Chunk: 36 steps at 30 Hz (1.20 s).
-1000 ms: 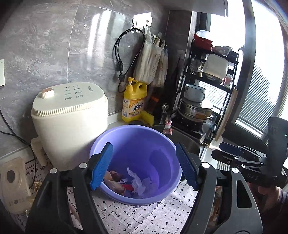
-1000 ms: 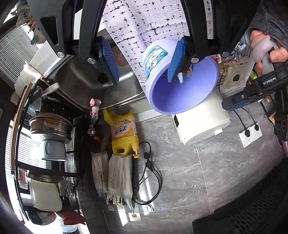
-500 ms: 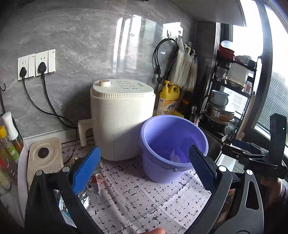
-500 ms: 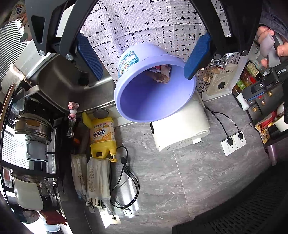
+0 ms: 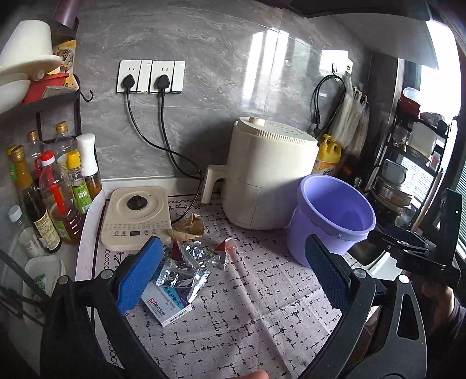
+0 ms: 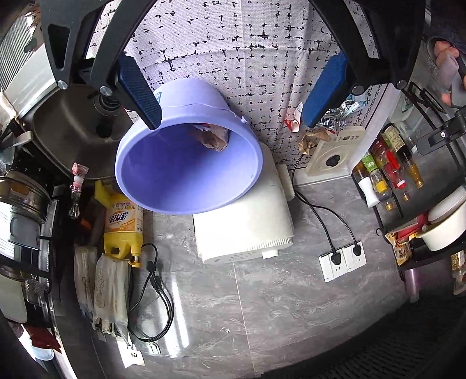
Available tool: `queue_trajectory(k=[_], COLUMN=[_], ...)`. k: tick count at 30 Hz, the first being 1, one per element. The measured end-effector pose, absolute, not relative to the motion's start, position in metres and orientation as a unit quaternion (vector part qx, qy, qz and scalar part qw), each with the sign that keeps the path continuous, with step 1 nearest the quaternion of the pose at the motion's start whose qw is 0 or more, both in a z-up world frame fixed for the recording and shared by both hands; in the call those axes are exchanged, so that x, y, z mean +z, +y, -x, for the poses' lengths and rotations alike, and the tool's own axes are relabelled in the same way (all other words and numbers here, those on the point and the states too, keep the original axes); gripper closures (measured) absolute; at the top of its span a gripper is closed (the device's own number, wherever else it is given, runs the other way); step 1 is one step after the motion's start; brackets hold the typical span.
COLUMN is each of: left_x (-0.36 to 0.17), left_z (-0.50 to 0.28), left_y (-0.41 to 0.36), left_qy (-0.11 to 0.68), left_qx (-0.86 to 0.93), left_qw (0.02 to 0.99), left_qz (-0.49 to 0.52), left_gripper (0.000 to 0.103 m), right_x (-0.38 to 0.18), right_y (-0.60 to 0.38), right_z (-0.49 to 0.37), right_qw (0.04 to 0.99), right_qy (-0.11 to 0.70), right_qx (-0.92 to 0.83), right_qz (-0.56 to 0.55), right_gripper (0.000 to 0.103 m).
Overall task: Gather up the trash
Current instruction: 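Bring both tools back to the remaining trash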
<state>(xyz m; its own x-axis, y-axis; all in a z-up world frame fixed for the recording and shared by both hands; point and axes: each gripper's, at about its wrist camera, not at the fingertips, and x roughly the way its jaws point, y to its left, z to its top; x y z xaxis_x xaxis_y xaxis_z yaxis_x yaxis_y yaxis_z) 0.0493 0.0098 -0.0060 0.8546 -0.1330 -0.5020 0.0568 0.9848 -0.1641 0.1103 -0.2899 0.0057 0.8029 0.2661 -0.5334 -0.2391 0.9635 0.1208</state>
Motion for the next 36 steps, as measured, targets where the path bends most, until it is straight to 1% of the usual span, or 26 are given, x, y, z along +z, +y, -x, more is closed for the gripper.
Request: queue_trajectory(k=[11, 20, 22, 25, 27, 28, 30, 31, 32, 33, 36], left_x=[-0.037, -0.05, -0.054, -0.065, -0.074, -0.078, -0.086, -0.091, -0.096, -0.1, -0.111], left_z=[-0.039, -0.05, -0.053, -0.06, -0.066, -0.068, -0.07, -0.073, -0.075, -0.079, -0.088], left_y=[0.054, 0.074, 0.078, 0.086, 0.09, 0.093, 0.097, 0.099, 0.101, 0.102, 0.103], left_qy=[0.296, 0.316, 0.318, 0.331, 0.341, 0.344, 0.349, 0.353, 0.357, 0.362, 0.372], left_qx=[-0.006, -0.004, -0.007, -0.011, -0.012, -0.013, -0.014, -0.016, -0.018, -0.018, -0.027], left_qw=[0.949, 0.938, 0.936, 0.93, 0.924, 0.922, 0.917, 0.914, 0.911, 0.908, 0.903], left_qz=[0.104, 0.14, 0.148, 0.161, 0.173, 0.179, 0.192, 0.201, 0.207, 0.21, 0.213], left_gripper=[0.006, 0.007, 0.008, 0.015, 0.023, 0.025, 0.034, 0.037, 0.042, 0.048, 0.058], right_x=[-0.019, -0.023, -0.022, -0.022, -0.023, -0.024, -0.026, -0.026, -0.027, -0.027, -0.028], right_y=[-0.241, -0.211, -0.204, -0.19, -0.182, -0.177, -0.168, -0.164, -0.161, -0.158, -0.153], right_z=[-0.112, -0.127, -0.13, -0.133, -0.136, -0.139, -0.144, -0.146, -0.148, -0.149, -0.152], right_qw=[0.928, 0.911, 0.91, 0.908, 0.905, 0.902, 0.898, 0.897, 0.896, 0.896, 0.897], right_qy=[0.324, 0.357, 0.359, 0.358, 0.362, 0.366, 0.372, 0.373, 0.374, 0.374, 0.374], right_qx=[0.185, 0.205, 0.209, 0.217, 0.223, 0.226, 0.234, 0.236, 0.236, 0.236, 0.233], right_qz=[-0.003, 0.015, 0.017, 0.028, 0.028, 0.027, 0.029, 0.032, 0.035, 0.037, 0.04], right_gripper=[0.009, 0.011, 0.011, 0.014, 0.017, 0.017, 0.02, 0.021, 0.023, 0.024, 0.024])
